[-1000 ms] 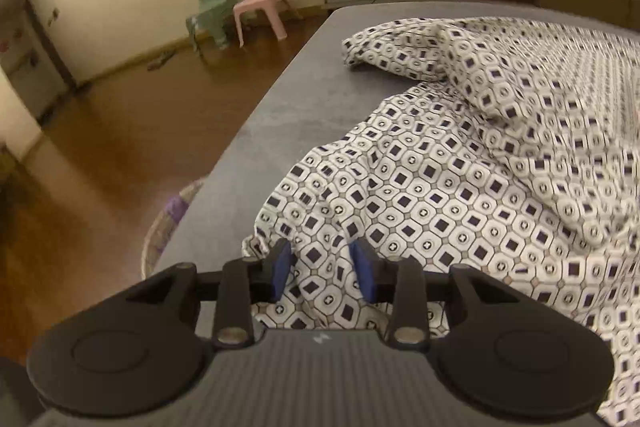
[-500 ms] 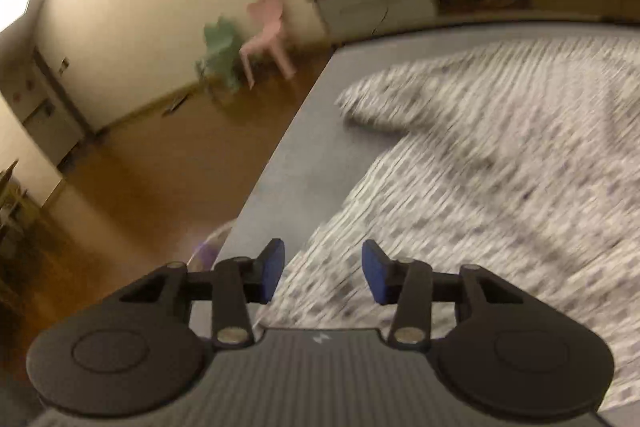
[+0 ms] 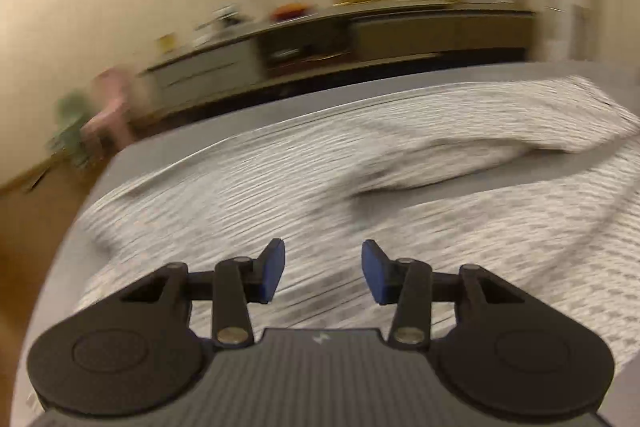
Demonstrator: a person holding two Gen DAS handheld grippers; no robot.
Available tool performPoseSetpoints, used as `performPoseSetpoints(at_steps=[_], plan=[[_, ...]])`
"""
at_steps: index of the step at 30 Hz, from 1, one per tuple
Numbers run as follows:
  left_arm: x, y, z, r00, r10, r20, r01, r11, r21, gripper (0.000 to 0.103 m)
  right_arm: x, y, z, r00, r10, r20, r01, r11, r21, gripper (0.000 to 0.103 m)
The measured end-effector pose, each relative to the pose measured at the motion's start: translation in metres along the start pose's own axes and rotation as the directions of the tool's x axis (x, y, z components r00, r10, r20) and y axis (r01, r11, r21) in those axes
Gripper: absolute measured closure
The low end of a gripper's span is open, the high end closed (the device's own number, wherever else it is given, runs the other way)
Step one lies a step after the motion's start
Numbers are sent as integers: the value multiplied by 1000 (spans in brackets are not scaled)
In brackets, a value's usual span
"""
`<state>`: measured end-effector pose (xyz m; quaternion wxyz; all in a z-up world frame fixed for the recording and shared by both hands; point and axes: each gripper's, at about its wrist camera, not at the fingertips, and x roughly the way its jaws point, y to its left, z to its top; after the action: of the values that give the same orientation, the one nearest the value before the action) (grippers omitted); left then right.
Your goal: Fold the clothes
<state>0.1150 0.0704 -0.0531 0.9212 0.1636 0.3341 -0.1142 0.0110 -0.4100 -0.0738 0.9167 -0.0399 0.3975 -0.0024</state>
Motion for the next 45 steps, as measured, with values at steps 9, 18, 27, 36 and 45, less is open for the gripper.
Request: performPoseSetpoints(at_steps=[9,18,27,36,45], plan=[[55,-33,5,993,77,-90,-70,995,71,60,38,-41,17,861,-443,249,396,892,218,44],[68,-17,8,984,166,-67,-165,986,19,59,51,-25,-8,994,-108,3,107,988,115,46],[2,45,-5,991,133,-5,-131,972,-195,61,40,-41,-19,977,-191,-90,202,970,135,44],[-54,246,-116,953,248,-173,-298,668,-682,64,-9,49,20,985,-119,129,75,950,302,47],[-50,294,-145,969,182,-167,-243,573,-782,64,-30,402,154,883,373,287,-282,907,-312,23]])
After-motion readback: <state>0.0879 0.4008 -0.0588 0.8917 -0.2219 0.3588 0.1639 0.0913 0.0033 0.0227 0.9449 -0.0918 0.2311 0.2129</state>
